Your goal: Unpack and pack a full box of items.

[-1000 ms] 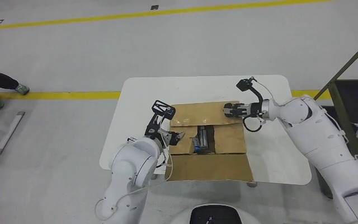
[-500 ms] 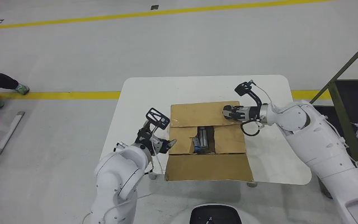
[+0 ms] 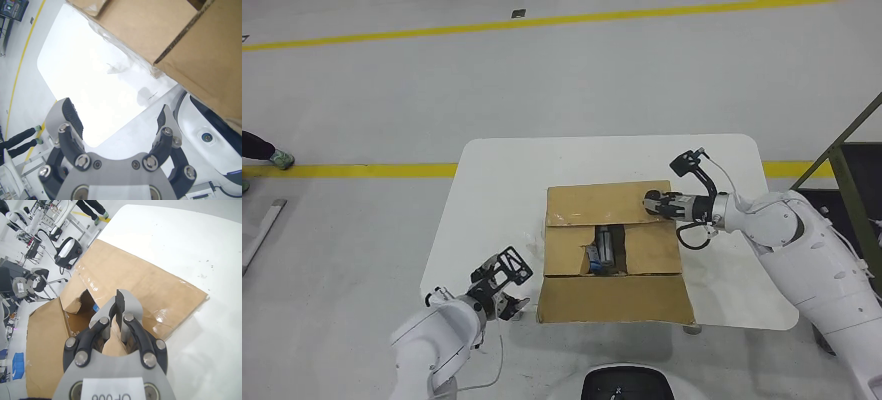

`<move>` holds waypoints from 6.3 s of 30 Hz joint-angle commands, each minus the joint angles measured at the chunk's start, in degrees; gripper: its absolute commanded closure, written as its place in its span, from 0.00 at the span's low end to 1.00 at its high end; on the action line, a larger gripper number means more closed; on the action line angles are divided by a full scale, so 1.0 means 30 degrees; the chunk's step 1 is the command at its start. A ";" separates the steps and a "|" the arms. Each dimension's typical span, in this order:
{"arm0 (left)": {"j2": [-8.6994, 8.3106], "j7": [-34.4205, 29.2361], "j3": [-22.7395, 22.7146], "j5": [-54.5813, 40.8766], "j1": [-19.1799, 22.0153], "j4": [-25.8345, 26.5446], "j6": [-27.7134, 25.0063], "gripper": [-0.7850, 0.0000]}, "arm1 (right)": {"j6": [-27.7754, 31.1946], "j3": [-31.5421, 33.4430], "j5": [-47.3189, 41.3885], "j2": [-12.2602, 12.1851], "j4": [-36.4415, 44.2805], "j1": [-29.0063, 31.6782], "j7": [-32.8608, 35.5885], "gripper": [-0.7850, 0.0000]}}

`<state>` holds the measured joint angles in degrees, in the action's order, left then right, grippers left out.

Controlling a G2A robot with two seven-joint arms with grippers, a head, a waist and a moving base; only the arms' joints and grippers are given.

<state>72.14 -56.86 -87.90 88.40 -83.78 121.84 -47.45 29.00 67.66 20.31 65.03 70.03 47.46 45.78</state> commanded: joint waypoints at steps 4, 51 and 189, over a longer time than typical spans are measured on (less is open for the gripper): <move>-0.0405 0.0492 0.0995 0.0458 -0.0447 0.0078 -0.0482 0.00 | -0.0010 -0.0076 -0.0112 -0.0022 0.0192 0.0023 -0.0088 1.00; 0.0190 -0.1442 0.7278 -0.0926 0.6571 -0.4052 1.0695 0.00 | -0.6119 -0.3565 0.9702 0.0202 0.4455 0.1775 -0.4369 1.00; 0.2299 0.9338 1.3578 0.2834 1.0932 -0.8792 1.2616 0.00 | -0.7771 0.4803 0.9312 0.0906 0.7941 0.8717 -1.2019 0.82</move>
<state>78.81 -28.65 -47.70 96.85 -51.18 95.43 -9.75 5.28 80.99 49.44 67.83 93.48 72.89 9.56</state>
